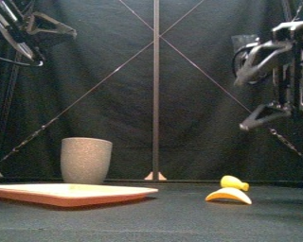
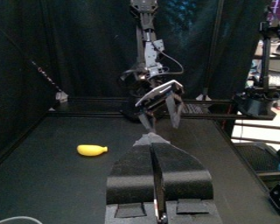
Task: Pick the chip then place it on the pink plate
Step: Pick the chip
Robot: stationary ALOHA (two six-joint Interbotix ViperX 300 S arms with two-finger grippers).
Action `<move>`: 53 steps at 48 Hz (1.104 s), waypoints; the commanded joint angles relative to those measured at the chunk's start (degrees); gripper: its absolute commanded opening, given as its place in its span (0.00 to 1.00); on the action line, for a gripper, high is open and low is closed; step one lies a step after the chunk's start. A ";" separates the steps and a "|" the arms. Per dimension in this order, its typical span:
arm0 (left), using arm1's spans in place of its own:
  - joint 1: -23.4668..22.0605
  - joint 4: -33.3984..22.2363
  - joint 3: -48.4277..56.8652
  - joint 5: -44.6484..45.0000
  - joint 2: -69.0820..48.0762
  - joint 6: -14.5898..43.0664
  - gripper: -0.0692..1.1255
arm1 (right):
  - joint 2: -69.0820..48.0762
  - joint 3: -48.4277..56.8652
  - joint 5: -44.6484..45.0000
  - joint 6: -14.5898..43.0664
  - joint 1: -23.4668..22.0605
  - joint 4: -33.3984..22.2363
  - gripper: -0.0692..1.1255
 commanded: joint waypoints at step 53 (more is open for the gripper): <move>0.35 0.09 2.99 -0.79 0.35 0.18 0.06 | 23.12 -20.83 22.50 1.85 -4.13 -6.94 0.79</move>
